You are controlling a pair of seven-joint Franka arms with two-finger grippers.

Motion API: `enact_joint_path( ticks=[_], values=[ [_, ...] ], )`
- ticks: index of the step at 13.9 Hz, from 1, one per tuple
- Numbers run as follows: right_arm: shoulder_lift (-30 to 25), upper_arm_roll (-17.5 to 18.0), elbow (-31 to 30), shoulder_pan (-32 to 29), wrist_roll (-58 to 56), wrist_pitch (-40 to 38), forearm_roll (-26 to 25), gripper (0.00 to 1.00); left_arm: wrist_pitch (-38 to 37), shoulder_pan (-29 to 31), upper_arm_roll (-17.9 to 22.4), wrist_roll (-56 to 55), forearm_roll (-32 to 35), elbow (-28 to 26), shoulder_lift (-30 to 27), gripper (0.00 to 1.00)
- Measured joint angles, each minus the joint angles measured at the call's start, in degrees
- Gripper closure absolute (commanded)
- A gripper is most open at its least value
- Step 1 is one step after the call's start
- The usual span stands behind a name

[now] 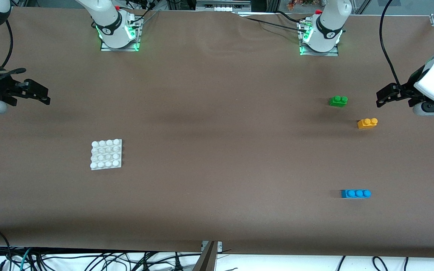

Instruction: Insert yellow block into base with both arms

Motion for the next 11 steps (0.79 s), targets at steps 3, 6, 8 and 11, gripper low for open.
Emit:
enact_joint_path(
  ticks=[3,6,8,11],
  values=[
    [-0.01,0.37,0.02,0.02,0.0,-0.08,0.05,0.0,0.0,0.0,0.0,0.0,0.0,0.0,0.0,0.0],
    [-0.01,1.36,0.02,0.08,0.0,-0.23,0.06,0.0,0.0,-0.01,0.0,0.0,0.0,0.0,0.0,0.0],
    [0.0,1.39,0.02,0.07,-0.11,-0.43,0.06,0.0,0.0,-0.01,0.0,0.0,0.0,0.0,0.01,0.0],
    [0.04,1.39,0.02,0.07,-0.34,-0.53,0.06,0.0,0.0,-0.01,0.0,0.0,0.0,0.0,0.01,0.0]
  ],
)
